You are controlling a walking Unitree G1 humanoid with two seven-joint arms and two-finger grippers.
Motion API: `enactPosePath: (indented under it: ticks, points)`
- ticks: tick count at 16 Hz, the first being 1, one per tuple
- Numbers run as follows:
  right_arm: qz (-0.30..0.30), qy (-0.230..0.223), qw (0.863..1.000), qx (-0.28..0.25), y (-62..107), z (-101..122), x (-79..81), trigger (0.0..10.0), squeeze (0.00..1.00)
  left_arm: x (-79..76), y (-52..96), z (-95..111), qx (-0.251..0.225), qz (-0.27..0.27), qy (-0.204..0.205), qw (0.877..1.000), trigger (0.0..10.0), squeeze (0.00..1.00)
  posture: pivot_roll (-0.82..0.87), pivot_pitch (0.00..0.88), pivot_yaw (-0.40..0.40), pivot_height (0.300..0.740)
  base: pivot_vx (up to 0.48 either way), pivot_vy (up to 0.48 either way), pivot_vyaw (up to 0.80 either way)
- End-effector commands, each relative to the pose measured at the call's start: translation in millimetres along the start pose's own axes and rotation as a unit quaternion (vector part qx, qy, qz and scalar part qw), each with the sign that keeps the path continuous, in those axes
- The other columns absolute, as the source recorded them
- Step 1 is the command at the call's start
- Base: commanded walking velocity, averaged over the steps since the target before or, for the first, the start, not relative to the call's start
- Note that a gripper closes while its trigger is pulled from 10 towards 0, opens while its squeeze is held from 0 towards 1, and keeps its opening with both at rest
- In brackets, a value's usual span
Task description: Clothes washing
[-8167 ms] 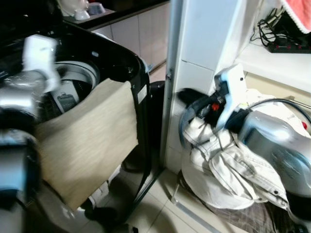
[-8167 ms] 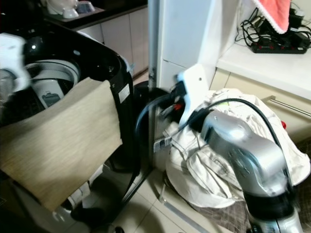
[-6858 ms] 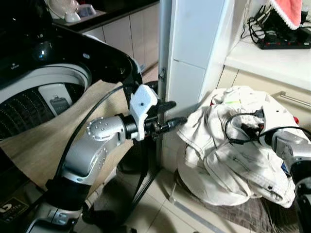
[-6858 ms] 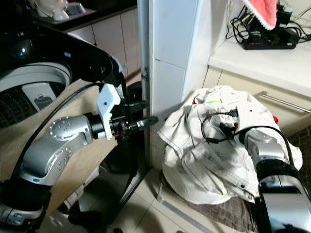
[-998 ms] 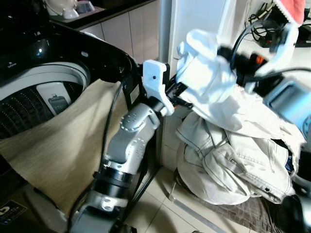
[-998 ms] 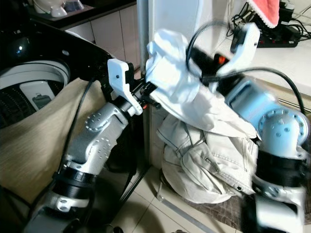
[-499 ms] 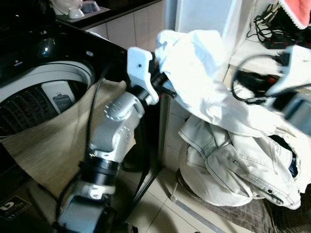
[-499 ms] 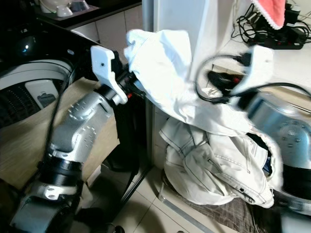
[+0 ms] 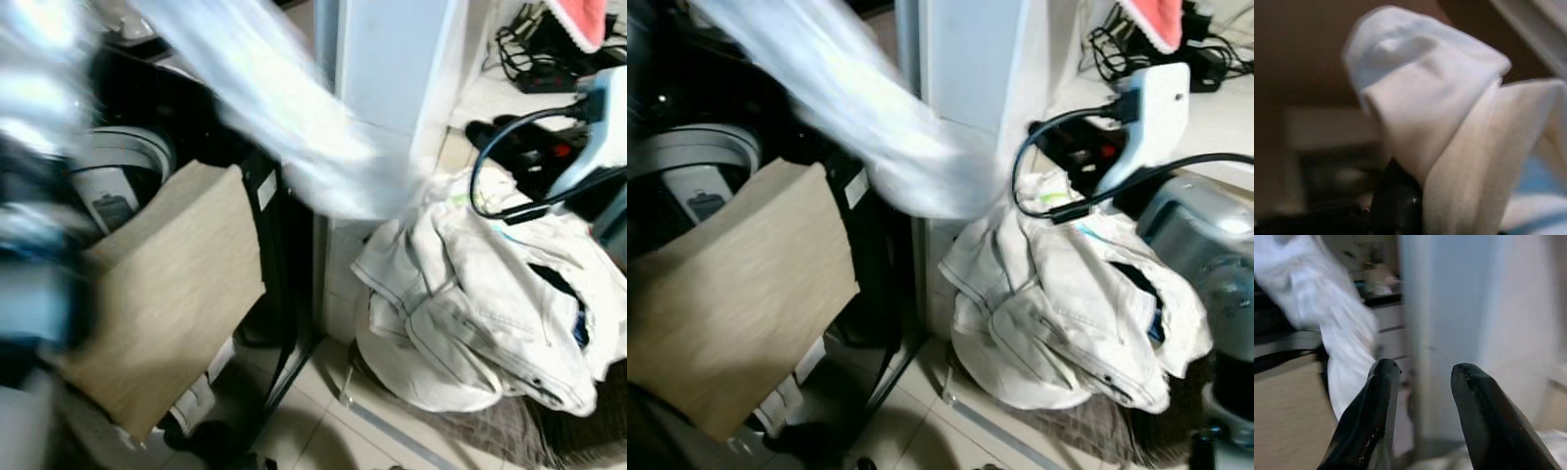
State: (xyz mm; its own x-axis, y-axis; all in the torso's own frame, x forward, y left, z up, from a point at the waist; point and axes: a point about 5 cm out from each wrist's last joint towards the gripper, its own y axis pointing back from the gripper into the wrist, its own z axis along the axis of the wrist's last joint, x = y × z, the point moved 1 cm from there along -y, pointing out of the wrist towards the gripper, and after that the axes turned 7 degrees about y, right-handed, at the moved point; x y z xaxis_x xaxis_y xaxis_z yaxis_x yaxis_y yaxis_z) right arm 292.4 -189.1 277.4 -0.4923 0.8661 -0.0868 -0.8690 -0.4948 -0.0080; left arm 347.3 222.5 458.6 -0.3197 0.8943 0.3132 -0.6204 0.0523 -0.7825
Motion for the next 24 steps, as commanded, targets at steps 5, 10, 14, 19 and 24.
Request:
enactPosePath:
  ticks: [5, 10, 14, 19, 24]
  points:
    - [0.126, -0.005, 0.991, -0.042, -11.0, 8.9, 57.2, 10.0, 0.00, -30.0, 74.4, -139.0, 0.375, -0.078, -0.034, 0.923, 10.0, 0.00, -0.11, 0.000, 0.054, 0.740, 0.000, 0.000, 0.00]
    - [0.177, -0.009, 0.984, -0.014, -11.0, -5.2, 84.4, 10.0, 0.00, -14.9, 149.2, -192.0, 0.559, -0.091, 0.009, 0.824, 10.0, 1.00, -0.12, 0.000, 0.053, 0.740, 0.000, 0.000, 0.00]
    - [0.200, -0.011, 0.980, 0.001, -10.6, -10.0, 90.6, 10.0, 0.00, 1.9, 159.9, -196.8, 0.586, -0.058, 0.057, 0.806, 10.0, 1.00, -0.11, 0.000, 0.046, 0.740, 0.000, 0.000, 0.00]
    - [0.180, -0.018, 0.983, 0.014, -15.9, -13.4, 83.5, 10.0, 0.00, 16.6, 156.8, -194.0, 0.585, -0.044, 0.054, 0.808, 10.0, 1.00, -0.10, 0.000, 0.037, 0.740, 0.000, 0.000, 0.00]
    - [0.148, -0.022, 0.989, 0.021, -15.4, -14.4, 70.8, 10.0, 0.00, 21.0, 155.2, -193.1, 0.580, -0.039, 0.043, 0.812, 10.0, 1.00, -0.11, 0.000, 0.042, 0.740, 0.000, 0.000, 0.00]
